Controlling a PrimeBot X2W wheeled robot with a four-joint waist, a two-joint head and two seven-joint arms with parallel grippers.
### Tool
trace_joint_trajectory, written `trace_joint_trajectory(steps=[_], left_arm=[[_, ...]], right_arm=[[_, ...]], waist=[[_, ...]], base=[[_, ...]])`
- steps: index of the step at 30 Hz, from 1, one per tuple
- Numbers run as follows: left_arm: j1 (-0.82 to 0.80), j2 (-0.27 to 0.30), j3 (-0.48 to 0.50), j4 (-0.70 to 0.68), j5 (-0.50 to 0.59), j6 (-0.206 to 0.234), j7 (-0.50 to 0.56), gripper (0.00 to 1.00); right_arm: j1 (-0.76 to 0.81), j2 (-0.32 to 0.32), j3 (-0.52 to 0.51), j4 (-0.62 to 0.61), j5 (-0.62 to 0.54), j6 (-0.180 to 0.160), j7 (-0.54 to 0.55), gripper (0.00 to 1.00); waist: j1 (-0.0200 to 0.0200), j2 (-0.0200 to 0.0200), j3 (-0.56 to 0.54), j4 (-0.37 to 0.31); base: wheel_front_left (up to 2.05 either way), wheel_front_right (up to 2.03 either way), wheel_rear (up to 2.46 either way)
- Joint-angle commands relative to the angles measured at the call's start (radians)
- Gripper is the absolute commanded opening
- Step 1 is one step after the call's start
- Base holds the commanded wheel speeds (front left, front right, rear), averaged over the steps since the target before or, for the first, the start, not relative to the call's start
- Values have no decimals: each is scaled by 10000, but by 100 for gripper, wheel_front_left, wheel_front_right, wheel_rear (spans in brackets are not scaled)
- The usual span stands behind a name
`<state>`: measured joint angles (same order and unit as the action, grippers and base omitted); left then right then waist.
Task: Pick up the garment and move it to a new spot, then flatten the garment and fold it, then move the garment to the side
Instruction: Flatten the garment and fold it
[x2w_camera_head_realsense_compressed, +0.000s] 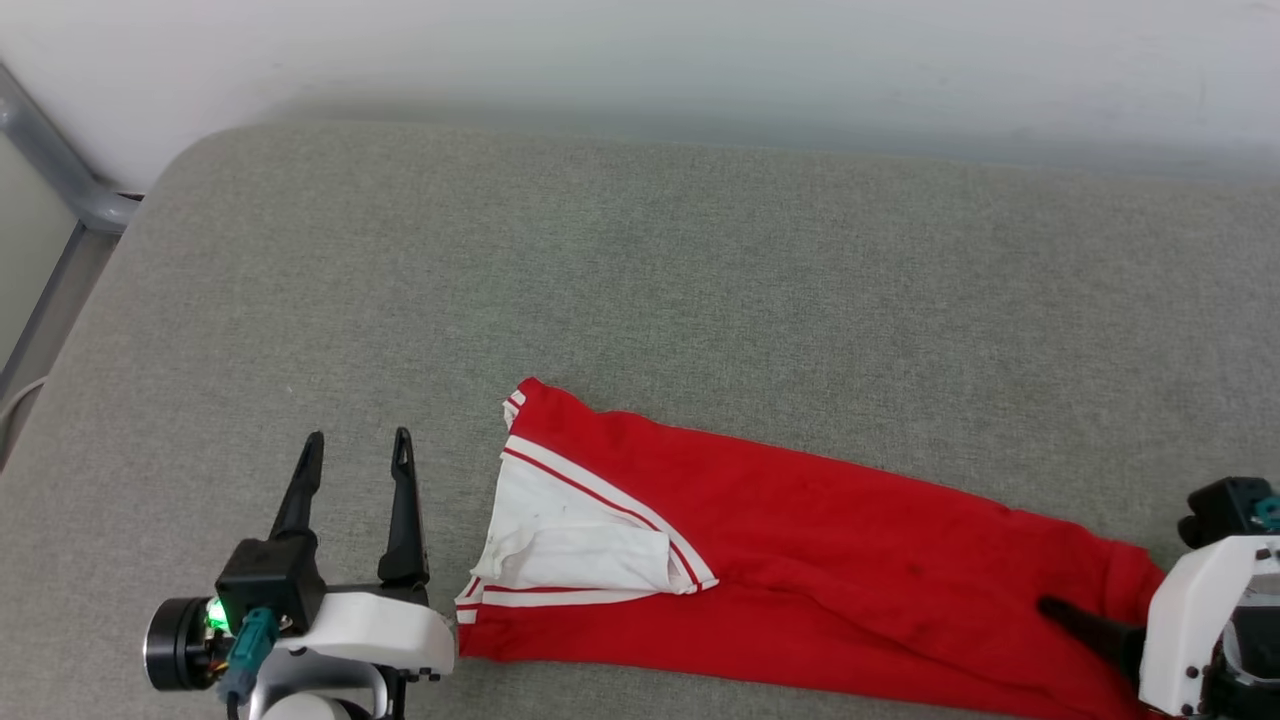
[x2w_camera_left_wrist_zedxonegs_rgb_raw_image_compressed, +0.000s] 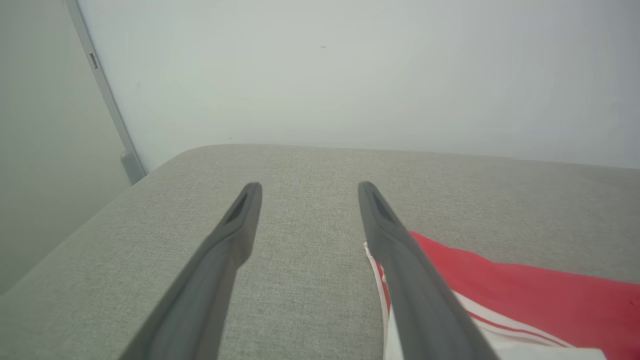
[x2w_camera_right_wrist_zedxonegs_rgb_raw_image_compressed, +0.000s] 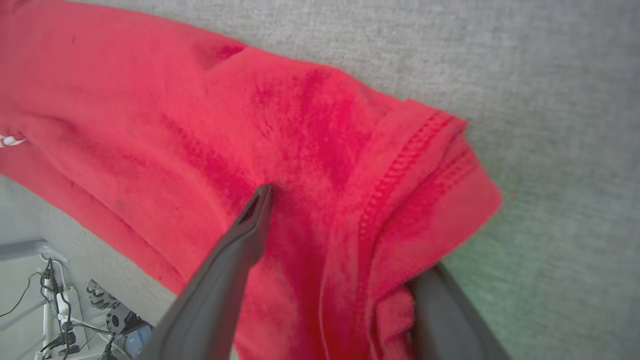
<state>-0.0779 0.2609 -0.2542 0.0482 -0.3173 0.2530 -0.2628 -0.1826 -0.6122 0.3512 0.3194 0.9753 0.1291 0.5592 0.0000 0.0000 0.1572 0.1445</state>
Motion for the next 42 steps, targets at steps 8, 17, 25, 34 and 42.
trace_joint_trajectory(steps=[8, 17, 25, 34, 42], left_arm=[[569, -735, 918, 50, 1001, -606, -22, 100], [957, -1384, 1734, 95, 1842, -1394, -24, 100], [1122, -1620, 2140, 179, 2199, -1735, -23, 100], [1308, -1729, 2419, 339, 2462, -2048, -23, 100], [1448, -1878, 2487, 417, 2609, -2226, -24, 100]], right_arm=[[-130, 108, 1070, 318, -122, 24, -678, 0], [-487, -960, 1279, 1051, -183, 3, -1500, 0], [-673, -1826, 1074, 1908, -364, 4, -1852, 0], [-698, -2377, 1044, 1772, 17, 6, -1662, 0], [-206, -2273, 772, -841, 1082, 10, -984, 0]], waist=[[0, 0, -87, 33], [0, 0, -419, -147], [0, 0, -664, -268], [0, 0, -908, -379], [0, 0, -1123, -459]], base=[[0, 0, 0], [0, 0, 0], [0, 0, 0], [0, 0, 0], [0, 0, 0]])
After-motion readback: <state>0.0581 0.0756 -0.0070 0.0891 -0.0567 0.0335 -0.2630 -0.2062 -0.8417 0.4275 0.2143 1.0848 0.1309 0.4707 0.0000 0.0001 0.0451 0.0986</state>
